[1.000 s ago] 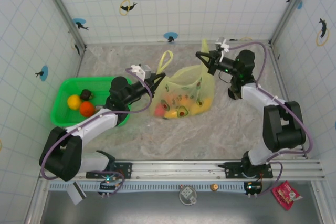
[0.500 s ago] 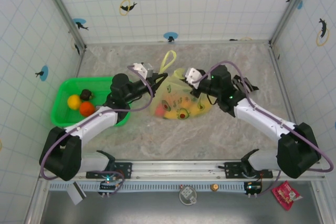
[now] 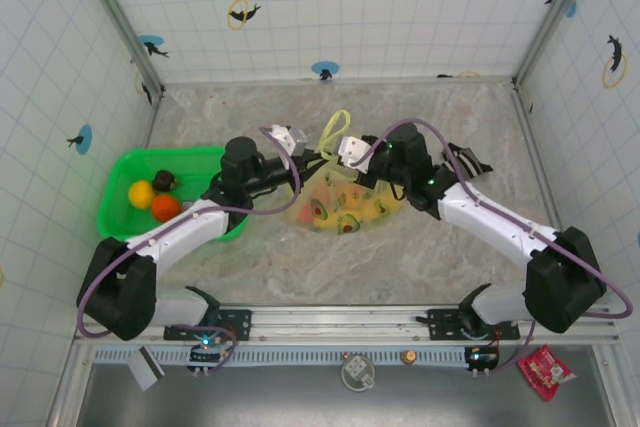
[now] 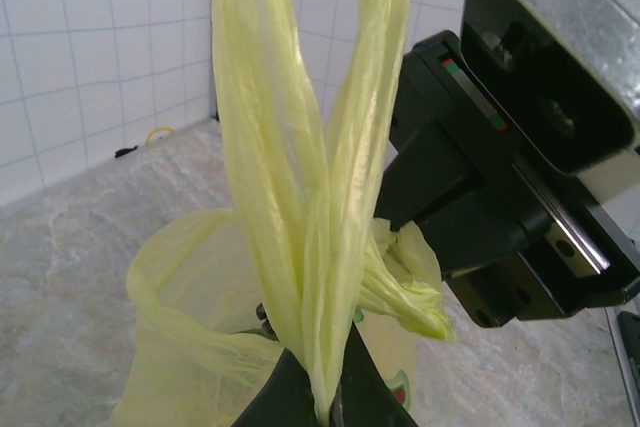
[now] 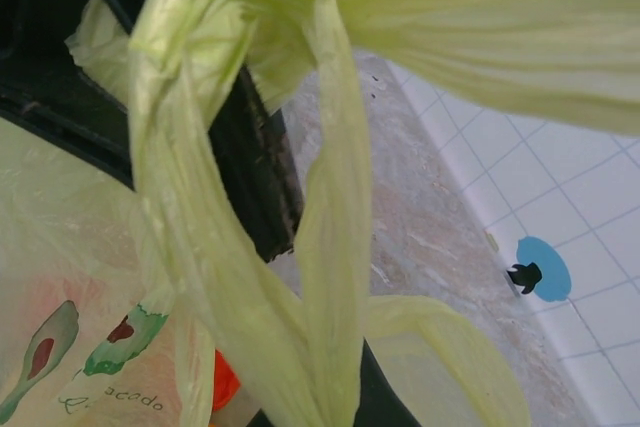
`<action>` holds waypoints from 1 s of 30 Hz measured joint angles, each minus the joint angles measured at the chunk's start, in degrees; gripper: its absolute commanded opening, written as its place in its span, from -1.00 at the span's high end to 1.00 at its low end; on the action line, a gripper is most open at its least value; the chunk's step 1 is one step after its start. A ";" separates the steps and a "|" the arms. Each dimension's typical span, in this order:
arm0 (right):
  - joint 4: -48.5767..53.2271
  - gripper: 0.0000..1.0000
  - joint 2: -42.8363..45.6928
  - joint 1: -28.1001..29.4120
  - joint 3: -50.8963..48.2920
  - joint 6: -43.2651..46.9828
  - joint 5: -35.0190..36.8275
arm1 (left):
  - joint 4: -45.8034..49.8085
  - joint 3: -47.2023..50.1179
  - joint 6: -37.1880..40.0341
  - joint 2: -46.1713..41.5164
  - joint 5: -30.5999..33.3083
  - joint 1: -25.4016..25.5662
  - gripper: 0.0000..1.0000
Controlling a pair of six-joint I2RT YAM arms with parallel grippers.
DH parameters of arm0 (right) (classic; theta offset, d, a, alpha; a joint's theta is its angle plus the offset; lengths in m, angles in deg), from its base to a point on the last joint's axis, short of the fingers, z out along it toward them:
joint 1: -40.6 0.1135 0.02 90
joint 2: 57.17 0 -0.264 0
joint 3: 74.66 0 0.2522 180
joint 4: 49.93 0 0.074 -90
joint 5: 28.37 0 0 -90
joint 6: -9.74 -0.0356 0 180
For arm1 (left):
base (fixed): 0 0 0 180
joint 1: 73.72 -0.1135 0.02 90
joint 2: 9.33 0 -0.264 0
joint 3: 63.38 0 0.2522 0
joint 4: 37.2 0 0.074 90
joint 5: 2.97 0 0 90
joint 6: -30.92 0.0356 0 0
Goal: Place the fake fruits into the plastic bag and tie a complex knot
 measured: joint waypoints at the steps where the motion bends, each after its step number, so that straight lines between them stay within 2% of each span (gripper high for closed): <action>1: 0.94 1.00 -0.28 0.00 0.79 0.02 -0.11 | 0.37 -0.13 0.37 0.00 -0.20 0.11 0.79; 9: 4.33 1.00 -1.53 0.17 3.45 0.04 -1.40 | 1.42 -0.35 1.95 0.00 -1.14 0.33 0.32; 17: 5.95 1.00 -2.03 1.42 3.45 1.11 -2.67 | 1.46 -0.35 1.88 -0.02 -1.07 0.52 0.15; 19: 5.95 1.00 -2.05 1.49 3.45 1.57 -3.04 | 1.46 -0.35 1.81 -0.02 -1.09 0.52 0.26; 25: 5.97 1.00 -2.05 1.49 3.45 2.75 -3.48 | 1.09 -0.35 1.27 -0.02 -1.79 0.52 0.94; 26: 5.95 1.00 -2.05 1.49 3.45 2.86 -3.63 | 0.96 -0.35 1.25 -0.02 -1.84 0.52 1.00; 30: 5.92 1.00 -2.03 1.49 3.45 3.17 -3.87 | 0.42 -0.20 1.05 -0.02 -2.23 0.52 1.00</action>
